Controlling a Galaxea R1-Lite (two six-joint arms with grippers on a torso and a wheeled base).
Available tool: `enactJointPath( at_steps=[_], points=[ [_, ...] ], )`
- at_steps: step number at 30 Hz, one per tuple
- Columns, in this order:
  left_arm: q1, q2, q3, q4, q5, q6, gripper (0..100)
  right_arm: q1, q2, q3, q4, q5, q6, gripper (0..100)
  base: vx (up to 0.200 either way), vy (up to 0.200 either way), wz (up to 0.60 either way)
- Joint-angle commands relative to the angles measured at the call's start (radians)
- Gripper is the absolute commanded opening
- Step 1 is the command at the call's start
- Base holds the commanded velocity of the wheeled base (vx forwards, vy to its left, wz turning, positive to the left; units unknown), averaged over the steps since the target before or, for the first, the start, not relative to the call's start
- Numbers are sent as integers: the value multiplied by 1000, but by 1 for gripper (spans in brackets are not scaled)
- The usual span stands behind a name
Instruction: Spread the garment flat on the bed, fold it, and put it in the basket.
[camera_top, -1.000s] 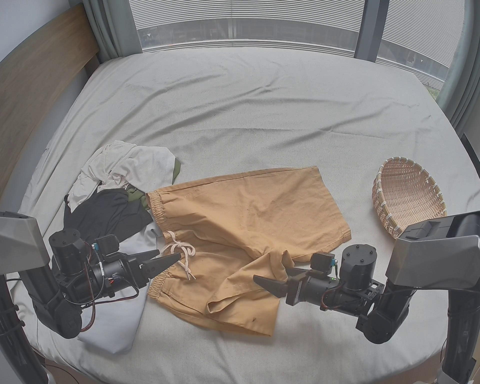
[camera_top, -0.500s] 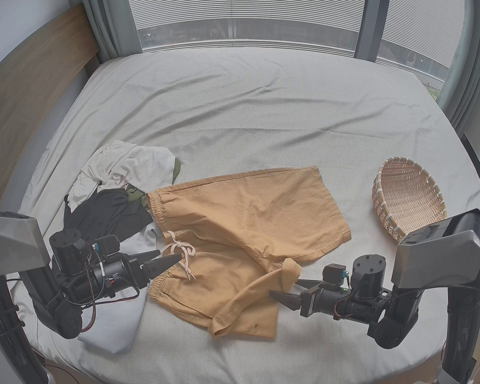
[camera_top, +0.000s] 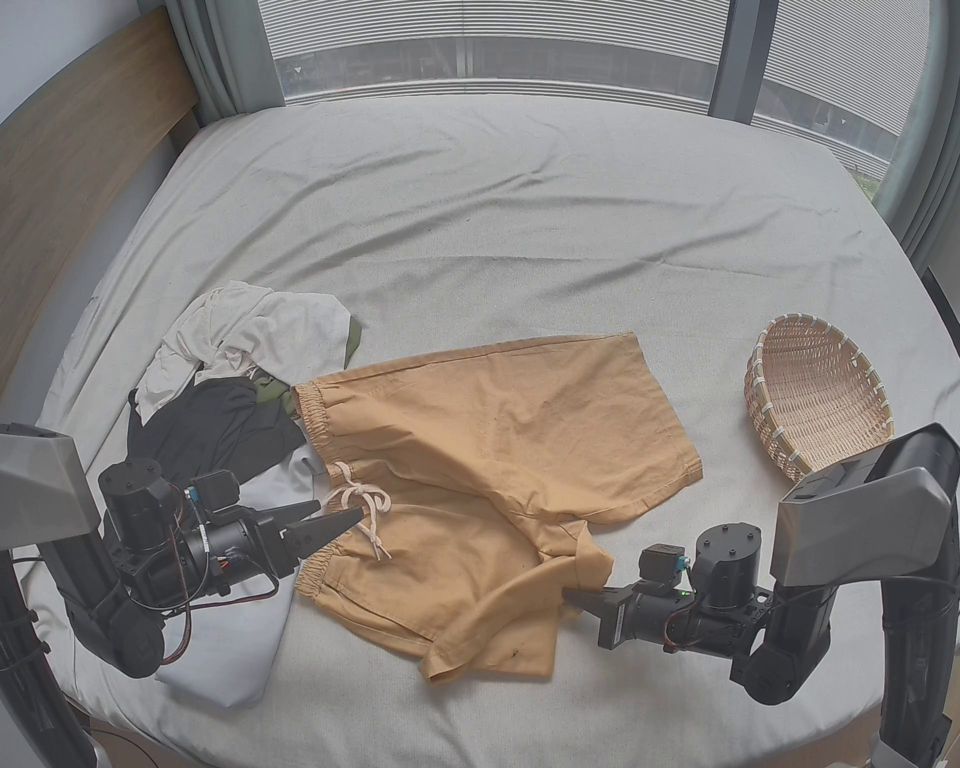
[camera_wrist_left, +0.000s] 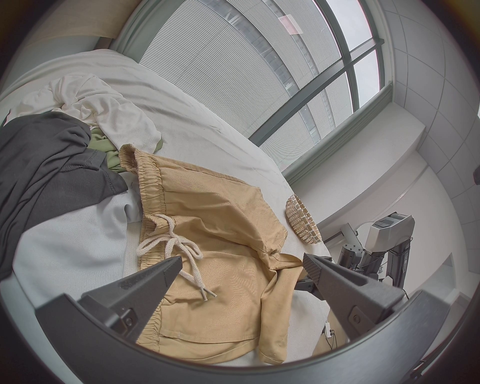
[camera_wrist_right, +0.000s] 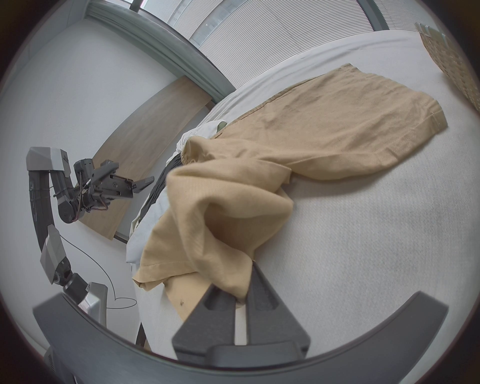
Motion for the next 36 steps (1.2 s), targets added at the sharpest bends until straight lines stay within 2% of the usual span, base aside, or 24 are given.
enactJointPath(
  at_steps=[1, 4, 7, 18, 27, 28, 36],
  points=[
    [0, -2, 0, -2, 0, 0, 100, -3, -6, 36, 0, -2, -4, 0, 0, 0, 0],
    [0, -2, -1, -2, 0, 0, 100, -15, -69, 93, 0, -7, -18, 0, 0, 0, 0],
    [0, -2, -1, -2, 0, -1, 100, -51, -119, 142, 2, -42, -18, 0, 0, 0, 0],
    [-1, -3, -3, -2, 0, 0, 100, -175, -152, 204, 3, -44, -19, 0, 0, 0, 0],
    [-1, -5, -3, -2, 0, 0, 100, -181, -143, 220, 3, -36, -18, 0, 0, 0, 0],
    [-1, -5, -3, -2, 0, 0, 100, -181, -141, 223, 3, -36, -18, 100, 0, 0, 0],
    [-1, -6, -3, -2, 0, 0, 100, -182, -138, 282, 3, -39, -30, 100, 0, 0, 0]
  ],
)
